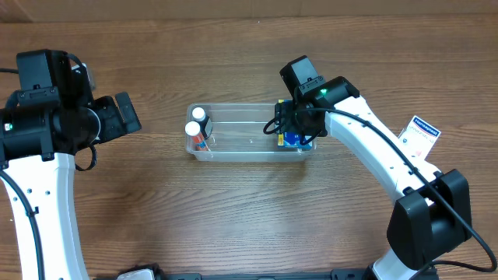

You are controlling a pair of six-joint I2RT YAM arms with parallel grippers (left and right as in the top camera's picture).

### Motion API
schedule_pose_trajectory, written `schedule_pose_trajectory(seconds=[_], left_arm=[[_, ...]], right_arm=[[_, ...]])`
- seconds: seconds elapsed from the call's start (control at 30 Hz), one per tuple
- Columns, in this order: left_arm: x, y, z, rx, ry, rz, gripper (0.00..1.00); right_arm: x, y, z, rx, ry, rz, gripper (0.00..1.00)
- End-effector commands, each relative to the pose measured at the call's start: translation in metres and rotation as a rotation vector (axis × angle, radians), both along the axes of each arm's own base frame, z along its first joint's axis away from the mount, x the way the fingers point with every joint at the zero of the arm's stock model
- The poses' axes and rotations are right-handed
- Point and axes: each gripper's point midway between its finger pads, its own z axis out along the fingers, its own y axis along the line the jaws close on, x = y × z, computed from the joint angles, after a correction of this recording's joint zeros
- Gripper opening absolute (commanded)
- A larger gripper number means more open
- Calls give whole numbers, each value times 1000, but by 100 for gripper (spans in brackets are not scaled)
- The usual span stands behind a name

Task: Pack container
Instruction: 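Place the VapoDrops box upright in the container's right end, release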

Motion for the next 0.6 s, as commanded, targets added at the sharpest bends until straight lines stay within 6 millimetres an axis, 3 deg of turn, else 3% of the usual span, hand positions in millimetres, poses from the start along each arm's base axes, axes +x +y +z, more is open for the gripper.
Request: schedule_pose_trajectory(seconds=[0.0, 0.2, 0.47, 0.53, 0.57], left_arm=[[-1, -2, 0, 3, -1, -28, 100], [-1, -2, 0, 3, -1, -28, 100], [-1, -2, 0, 4, -2, -29, 100], [-1, -2, 0, 9, 0, -38, 100], [-1, -2, 0, 8, 2, -38, 100]], right_arm=[[0, -1, 1, -1, -1, -5, 77], [-2, -1, 0, -4, 5, -5, 89], [2, 0, 4, 4, -16, -6, 88], [12, -11, 34, -35, -108, -32, 91], [18, -19, 68, -43, -199, -57, 94]])
